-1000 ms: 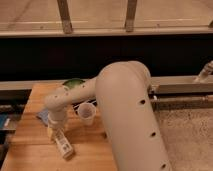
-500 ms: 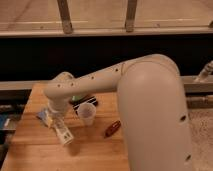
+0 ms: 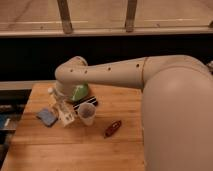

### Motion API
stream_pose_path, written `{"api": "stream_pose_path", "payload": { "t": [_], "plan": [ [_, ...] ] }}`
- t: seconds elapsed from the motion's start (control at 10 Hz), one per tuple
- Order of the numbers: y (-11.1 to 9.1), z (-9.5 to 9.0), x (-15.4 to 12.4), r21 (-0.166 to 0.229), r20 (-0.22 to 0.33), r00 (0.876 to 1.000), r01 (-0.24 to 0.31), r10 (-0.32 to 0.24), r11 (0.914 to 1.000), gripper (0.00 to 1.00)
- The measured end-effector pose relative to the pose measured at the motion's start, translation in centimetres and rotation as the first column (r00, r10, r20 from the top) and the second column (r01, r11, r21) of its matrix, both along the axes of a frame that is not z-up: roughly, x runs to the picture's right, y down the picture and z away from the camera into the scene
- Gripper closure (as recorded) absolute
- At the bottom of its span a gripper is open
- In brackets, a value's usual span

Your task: Place the bottle in the ceramic bowl

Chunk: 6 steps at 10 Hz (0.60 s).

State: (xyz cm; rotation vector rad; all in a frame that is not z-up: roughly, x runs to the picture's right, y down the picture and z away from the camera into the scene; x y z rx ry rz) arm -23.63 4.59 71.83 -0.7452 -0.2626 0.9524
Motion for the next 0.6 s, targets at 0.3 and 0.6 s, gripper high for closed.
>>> {"api": "stream_pose_path", "payload": {
  "t": [0.3, 0.6],
  "plan": [
    [-6.1, 0.2, -0.2, 0.060, 0.167, 0.981, -0.109, 0.098, 0.9922, 1.00],
    [-10.6, 0.0, -0.3, 0.118, 0.268, 0.952, -0.181, 0.144, 0.9765, 1.00]
  ]
}}
